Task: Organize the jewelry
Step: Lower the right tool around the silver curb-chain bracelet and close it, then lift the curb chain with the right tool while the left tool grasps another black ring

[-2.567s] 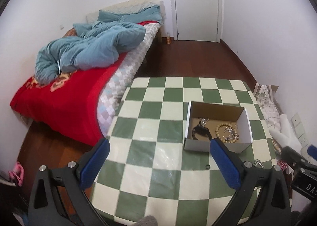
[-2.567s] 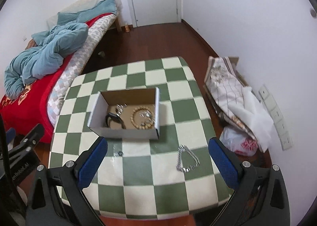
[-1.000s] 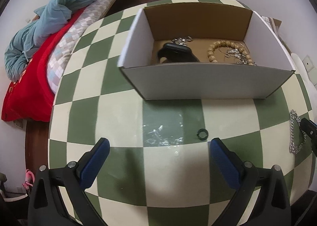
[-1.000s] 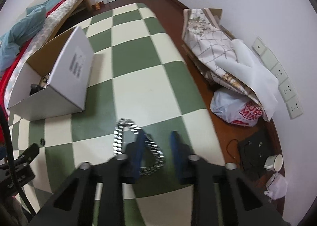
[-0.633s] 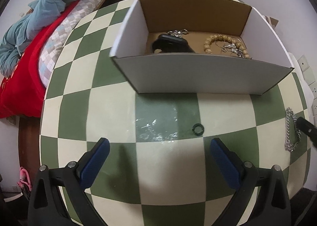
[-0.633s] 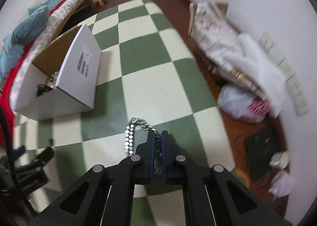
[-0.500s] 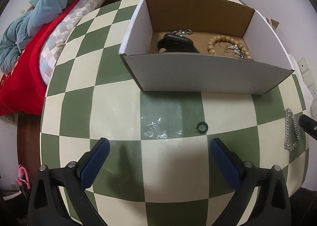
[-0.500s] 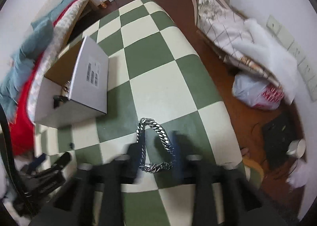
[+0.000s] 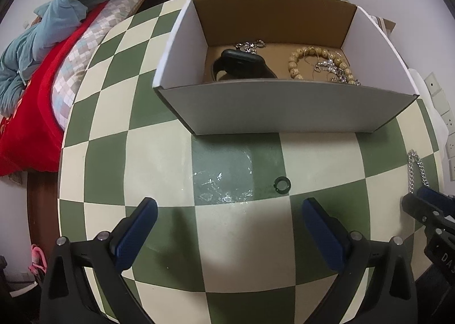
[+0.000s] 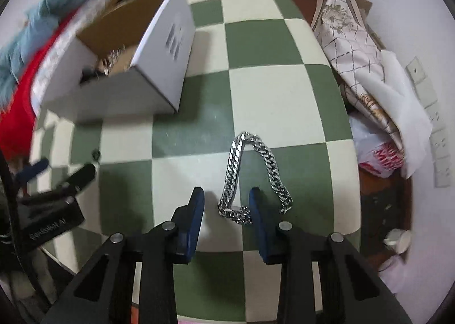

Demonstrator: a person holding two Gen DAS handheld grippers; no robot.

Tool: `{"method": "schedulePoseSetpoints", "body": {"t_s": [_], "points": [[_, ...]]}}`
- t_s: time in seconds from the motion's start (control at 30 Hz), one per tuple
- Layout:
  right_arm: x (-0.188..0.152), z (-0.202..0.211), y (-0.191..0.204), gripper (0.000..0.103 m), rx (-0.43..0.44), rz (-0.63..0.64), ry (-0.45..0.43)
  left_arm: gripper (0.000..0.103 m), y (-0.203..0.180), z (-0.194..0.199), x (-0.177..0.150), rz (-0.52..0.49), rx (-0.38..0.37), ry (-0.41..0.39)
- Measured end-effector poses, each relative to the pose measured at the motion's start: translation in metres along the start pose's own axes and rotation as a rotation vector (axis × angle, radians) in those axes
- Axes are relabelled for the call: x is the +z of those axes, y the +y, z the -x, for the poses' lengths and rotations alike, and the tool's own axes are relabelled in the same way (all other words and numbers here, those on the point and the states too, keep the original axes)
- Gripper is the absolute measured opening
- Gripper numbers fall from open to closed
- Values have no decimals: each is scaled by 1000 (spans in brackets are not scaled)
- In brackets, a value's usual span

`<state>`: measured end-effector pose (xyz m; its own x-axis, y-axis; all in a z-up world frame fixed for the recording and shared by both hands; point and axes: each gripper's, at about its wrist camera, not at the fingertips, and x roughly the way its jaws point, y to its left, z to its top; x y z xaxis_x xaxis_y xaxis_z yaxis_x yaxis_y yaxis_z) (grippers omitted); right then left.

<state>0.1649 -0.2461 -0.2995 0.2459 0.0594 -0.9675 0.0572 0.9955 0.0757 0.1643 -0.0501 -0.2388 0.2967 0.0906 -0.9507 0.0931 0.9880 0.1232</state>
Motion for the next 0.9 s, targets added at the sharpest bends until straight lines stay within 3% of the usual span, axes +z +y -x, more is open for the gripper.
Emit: {"method": "schedulePoseSetpoints", "body": {"t_s": [0.17,0.3,0.47,0.67,0.77,0.83,0.9], "points": [[4,3,16,32,-65,75,38,103,0,-1,2,-1,-8,6],[-1,5,21,9,-108,120,30,103,-3,-2,3,-3,-17,11],[-3,6,26,8,-88,96,20,102,-7,-6,2,-3,-63,39],[-5,6,19,8,-65,70,12,89,-21,-10,8,-43,-82,42],[-4,5,16,8,-62,70,14,67,-24,-7,13,-40,-101,32],[-2,3,13,8,-61,71,14,38,-25,-4,17,-35,-130,27],[-2,4,13,8,-58,69,14,21,-27,-3,19,-36,-137,30]]}}
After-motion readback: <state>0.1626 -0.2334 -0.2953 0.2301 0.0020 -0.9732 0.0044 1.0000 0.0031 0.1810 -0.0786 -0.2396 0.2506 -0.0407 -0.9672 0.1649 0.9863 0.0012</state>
